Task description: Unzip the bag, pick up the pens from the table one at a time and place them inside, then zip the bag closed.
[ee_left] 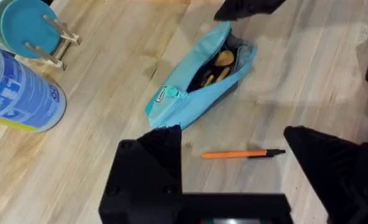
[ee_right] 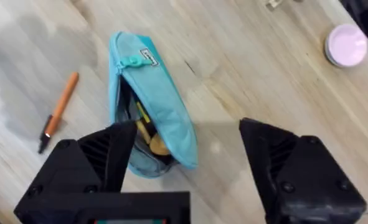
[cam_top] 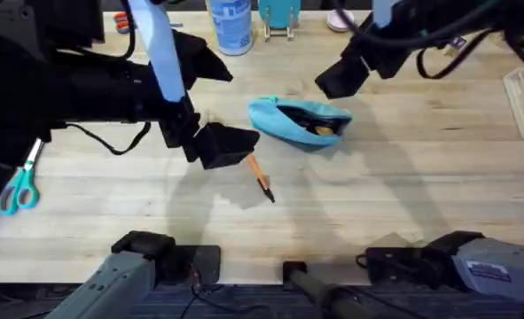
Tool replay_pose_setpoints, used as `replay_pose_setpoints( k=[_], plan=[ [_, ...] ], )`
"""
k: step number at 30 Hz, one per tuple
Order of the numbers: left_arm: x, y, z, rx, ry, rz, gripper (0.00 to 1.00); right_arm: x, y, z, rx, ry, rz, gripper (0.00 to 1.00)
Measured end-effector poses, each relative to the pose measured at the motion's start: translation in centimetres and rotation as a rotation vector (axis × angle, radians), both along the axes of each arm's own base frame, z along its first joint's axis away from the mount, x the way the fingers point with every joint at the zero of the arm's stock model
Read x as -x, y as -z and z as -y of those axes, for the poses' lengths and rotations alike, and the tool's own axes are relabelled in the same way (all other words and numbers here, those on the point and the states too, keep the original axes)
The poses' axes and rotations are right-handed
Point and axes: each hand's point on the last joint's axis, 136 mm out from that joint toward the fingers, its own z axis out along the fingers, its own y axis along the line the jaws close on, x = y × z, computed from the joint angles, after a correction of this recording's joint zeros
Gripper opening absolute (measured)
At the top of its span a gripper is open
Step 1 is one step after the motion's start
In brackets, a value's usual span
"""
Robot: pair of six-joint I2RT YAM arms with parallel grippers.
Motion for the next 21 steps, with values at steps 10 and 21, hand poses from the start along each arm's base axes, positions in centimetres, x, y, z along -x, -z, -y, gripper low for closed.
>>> replay_pose_setpoints(
  k=[10, 21],
  plan=[
    [0.0, 0.0, 0.0, 0.0, 0.0, 0.001, 0.995, 2.8, -2.6, 1.2, -0.128, 0.199, -0.063, 0.998],
    [-0.2, 0.1, -0.2, -0.015, -0.012, 0.004, 0.995, 3.6, -2.7, -0.1, -0.206, 0.206, -0.124, 0.998]
  ],
)
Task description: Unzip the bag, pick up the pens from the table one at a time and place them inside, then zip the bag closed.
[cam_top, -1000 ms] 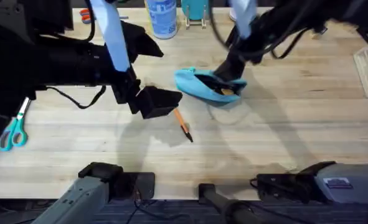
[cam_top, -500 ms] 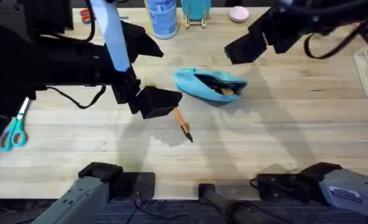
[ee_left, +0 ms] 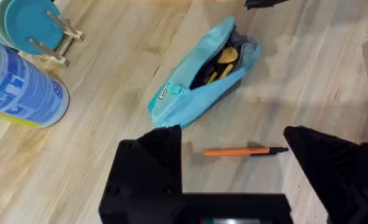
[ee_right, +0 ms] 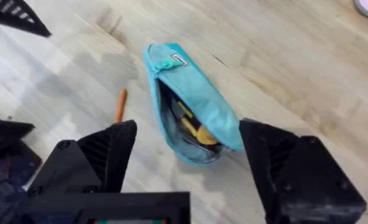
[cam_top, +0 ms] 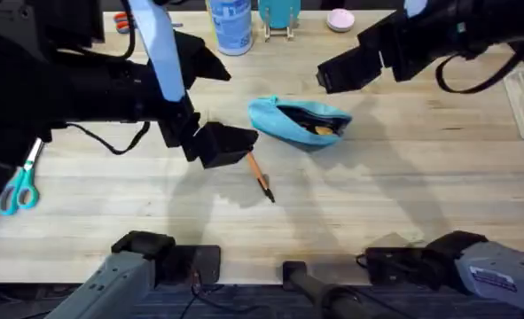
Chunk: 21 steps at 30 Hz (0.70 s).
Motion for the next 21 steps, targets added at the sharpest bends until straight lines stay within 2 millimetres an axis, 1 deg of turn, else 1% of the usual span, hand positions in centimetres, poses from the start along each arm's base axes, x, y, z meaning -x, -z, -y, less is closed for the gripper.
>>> replay_pose_setpoints(
  k=[5, 9, 15, 21],
  plan=[
    [0.7, 0.6, -0.2, -0.014, 0.006, -0.034, 0.994, 0.6, 0.0, -0.9, -0.038, 0.037, -0.041, 0.998],
    [1.4, 0.8, -0.6, -0.032, 0.014, -0.039, 0.994, 1.4, 0.1, -2.2, -0.042, 0.043, -0.059, 0.997],
    [2.8, 0.8, -2.8, -0.06, -0.042, -0.037, 0.994, 3.3, 0.4, -4.8, -0.025, 0.042, -0.07, 0.998],
    [3.4, 1.4, -5.4, -0.101, -0.108, -0.046, 0.994, 5.3, 0.4, -7.0, -0.048, 0.039, -0.103, 0.997]
  ],
)
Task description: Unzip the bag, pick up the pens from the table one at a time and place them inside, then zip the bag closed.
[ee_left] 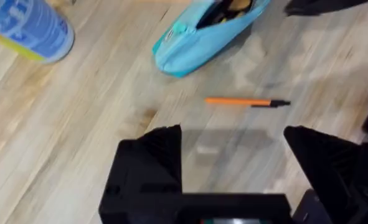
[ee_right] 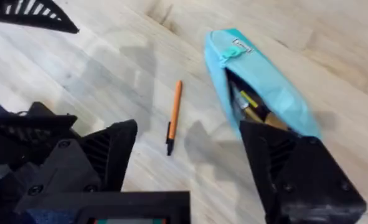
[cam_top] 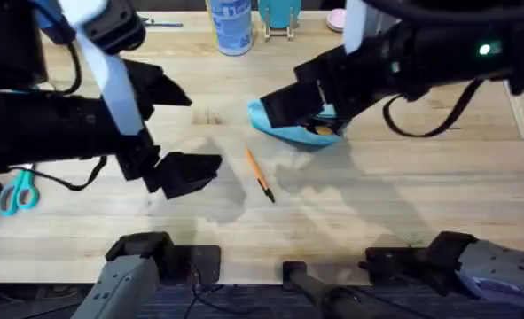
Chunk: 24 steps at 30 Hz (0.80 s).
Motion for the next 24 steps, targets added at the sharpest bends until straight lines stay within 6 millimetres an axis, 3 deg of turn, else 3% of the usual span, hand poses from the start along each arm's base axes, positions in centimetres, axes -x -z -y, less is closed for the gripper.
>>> replay_pose_setpoints(
  k=[13, 24],
  plan=[
    [-0.9, 0.3, -4.4, -0.103, -0.074, 0.084, 0.994, 3.3, 0.3, -2.7, 0.04, 0.014, 0.022, 0.997],
    [-1.3, 0.5, -6.6, -0.143, -0.121, 0.107, 0.993, 3.9, 3.8, -3.8, 0.102, 0.085, -0.041, 0.997]
  ],
)
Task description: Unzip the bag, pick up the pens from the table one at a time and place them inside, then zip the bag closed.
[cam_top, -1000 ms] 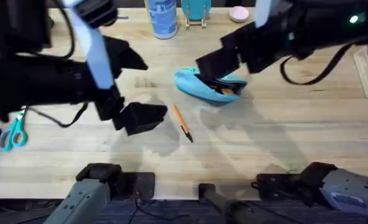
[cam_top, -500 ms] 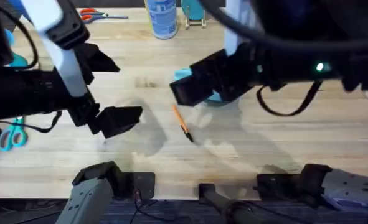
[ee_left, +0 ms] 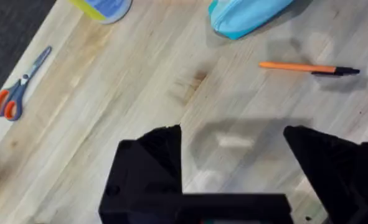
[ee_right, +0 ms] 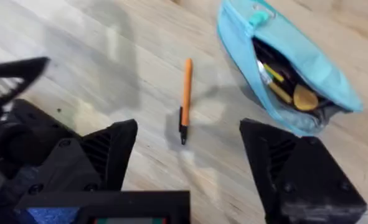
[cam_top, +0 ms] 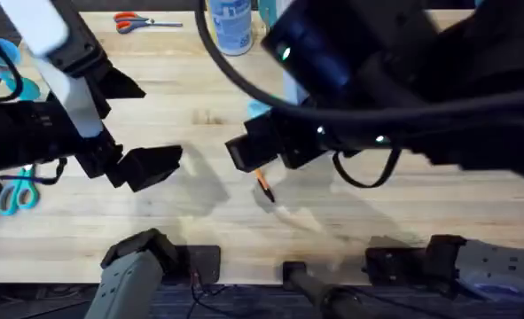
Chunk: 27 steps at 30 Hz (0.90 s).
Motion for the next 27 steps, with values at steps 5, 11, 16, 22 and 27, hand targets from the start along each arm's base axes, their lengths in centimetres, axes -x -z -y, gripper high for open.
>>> replay_pose_setpoints(
  k=[5, 11, 16, 22, 27],
  plan=[
    [-0.3, 0.5, -0.4, 0.01, -0.006, -0.026, 0.993, -0.1, 3.0, 0.0, 0.034, 0.031, -0.022, 0.998],
    [-0.3, 0.6, -0.4, 0.012, -0.003, -0.032, 0.993, 1.1, 8.2, -1.0, 0.033, 0.018, -0.038, 0.998],
    [-0.3, 0.6, -0.4, 0.013, -0.002, -0.033, 0.993, 1.0, 10.8, -1.2, 0.016, 0.036, -0.041, 0.998],
    [-0.1, 0.7, -0.3, 0.018, -0.002, -0.043, 0.993, 0.5, 13.5, -2.2, 0.039, 0.042, -0.057, 0.983],
    [-0.1, 0.7, -0.3, 0.018, -0.002, -0.043, 0.993, 0.5, 16.0, -2.3, 0.092, 0.045, -0.085, 0.979]
  ],
)
